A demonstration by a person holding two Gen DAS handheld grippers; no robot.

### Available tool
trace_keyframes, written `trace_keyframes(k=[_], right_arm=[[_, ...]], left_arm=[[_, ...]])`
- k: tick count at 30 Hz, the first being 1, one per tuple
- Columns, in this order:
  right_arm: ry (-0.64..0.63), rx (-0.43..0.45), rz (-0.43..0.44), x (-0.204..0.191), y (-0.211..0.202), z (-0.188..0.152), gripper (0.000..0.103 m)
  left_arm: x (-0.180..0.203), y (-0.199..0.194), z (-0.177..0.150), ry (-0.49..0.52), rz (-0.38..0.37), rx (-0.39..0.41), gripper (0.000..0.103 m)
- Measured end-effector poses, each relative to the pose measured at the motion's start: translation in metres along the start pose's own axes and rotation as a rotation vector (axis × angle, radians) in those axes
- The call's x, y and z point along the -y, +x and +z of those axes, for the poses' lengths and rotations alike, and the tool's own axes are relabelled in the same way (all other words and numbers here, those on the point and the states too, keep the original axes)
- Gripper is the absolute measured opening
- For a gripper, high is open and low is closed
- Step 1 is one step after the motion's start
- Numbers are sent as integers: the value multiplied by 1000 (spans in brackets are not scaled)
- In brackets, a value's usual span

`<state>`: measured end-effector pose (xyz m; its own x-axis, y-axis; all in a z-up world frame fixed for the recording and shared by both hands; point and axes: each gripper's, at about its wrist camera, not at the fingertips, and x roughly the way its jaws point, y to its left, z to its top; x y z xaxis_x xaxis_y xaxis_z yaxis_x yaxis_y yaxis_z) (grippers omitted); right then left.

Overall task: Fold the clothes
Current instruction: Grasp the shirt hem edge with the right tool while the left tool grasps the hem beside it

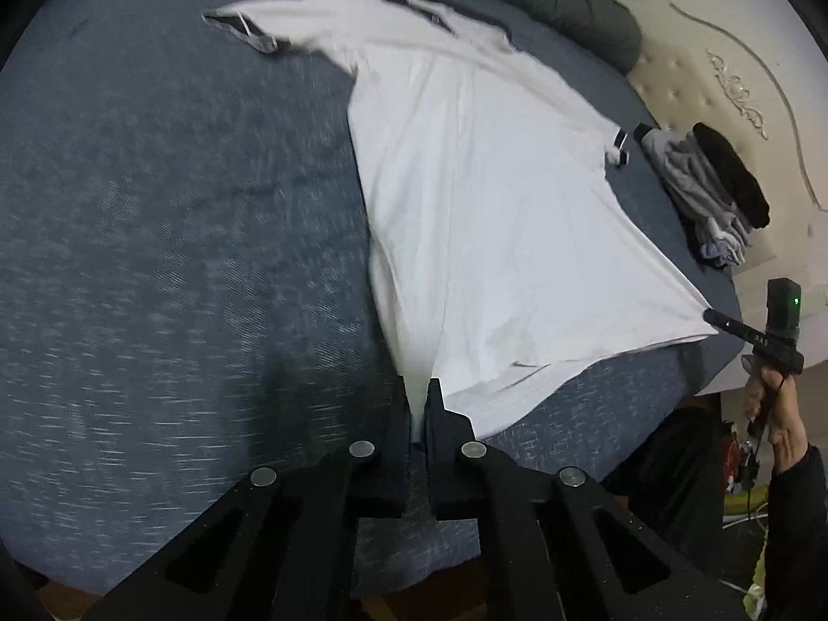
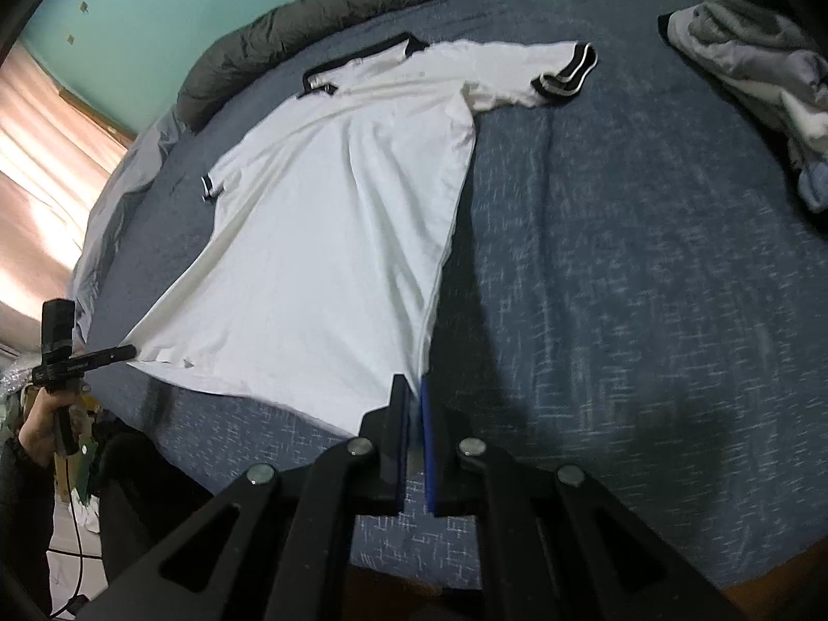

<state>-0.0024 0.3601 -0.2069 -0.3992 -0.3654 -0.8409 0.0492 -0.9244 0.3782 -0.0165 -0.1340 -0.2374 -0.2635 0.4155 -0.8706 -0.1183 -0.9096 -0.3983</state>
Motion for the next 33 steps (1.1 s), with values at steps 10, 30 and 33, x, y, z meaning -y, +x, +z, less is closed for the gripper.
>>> trace_keyframes(k=[10, 30, 33], right_arm=[[-57, -3, -18, -1, -39, -11, 4], [-5, -78, -4, 21, -3, -36, 31], [18, -62, 8, 17, -1, -27, 40]], left_arm=[[4, -36, -24, 41, -44, 16, 4], [-19, 11, -49, -36, -49, -83, 37], [-23, 16, -44, -58, -53, -80, 39]])
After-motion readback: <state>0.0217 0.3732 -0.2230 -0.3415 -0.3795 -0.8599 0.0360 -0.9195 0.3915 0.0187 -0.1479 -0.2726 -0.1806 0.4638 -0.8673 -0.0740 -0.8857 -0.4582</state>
